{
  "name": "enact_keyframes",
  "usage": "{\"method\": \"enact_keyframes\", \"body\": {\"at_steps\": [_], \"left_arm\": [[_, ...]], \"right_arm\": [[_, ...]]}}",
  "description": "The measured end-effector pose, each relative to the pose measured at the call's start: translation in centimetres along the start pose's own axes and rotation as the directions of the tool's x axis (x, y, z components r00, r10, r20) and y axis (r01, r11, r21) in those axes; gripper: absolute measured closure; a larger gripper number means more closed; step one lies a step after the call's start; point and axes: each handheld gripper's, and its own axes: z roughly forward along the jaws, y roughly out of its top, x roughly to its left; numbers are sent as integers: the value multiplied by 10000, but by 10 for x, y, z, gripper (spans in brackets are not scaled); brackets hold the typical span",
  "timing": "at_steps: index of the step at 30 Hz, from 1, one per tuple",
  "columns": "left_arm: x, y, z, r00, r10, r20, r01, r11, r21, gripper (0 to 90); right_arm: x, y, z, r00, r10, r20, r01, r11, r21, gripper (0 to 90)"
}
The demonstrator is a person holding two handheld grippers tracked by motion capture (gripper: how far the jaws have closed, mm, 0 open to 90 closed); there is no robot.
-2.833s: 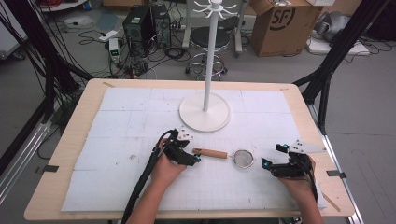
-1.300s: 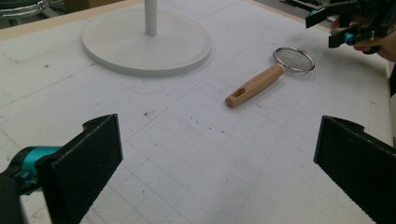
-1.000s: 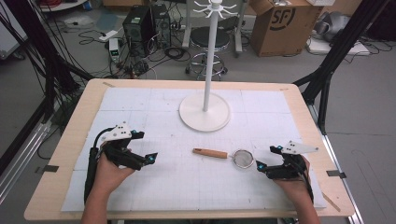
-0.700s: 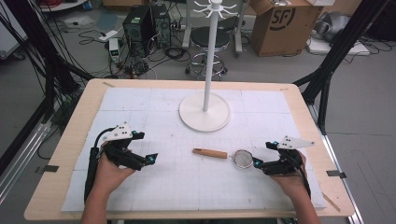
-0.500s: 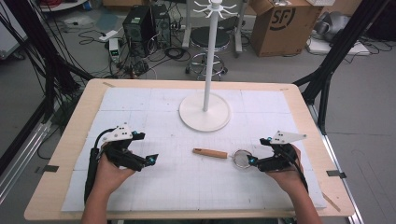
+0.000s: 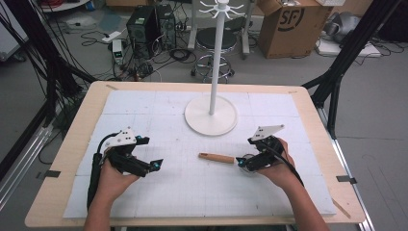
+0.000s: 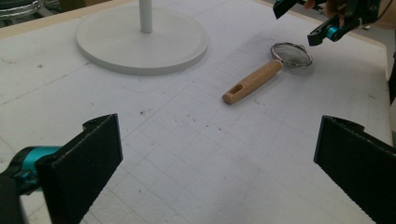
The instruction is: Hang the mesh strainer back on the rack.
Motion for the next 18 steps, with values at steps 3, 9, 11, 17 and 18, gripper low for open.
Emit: {"method": "enact_keyframes", "body": {"at_steps": [3,9,11,17,18], "left_arm": [[0,0,0,10000,14,60,-14,10000,-55,17],[-1,-1,3,10000,17,46,-17,10000,68,16],[-1,-1,2,9999,-23,100,23,10000,39,16],[1,-3,3,9999,-96,125,96,10000,19,16],[1,-3,3,9999,-105,135,105,9999,25,17]], "right_arm": [[2,6,6,9998,-198,-59,199,9994,284,115],[4,17,21,9981,-580,-219,600,9929,1027,153],[5,18,27,9977,-614,-272,642,9911,1169,164],[8,17,41,9936,-955,-612,1056,9757,1920,246],[8,18,43,9922,-1023,-707,1149,9716,2066,277]]}}
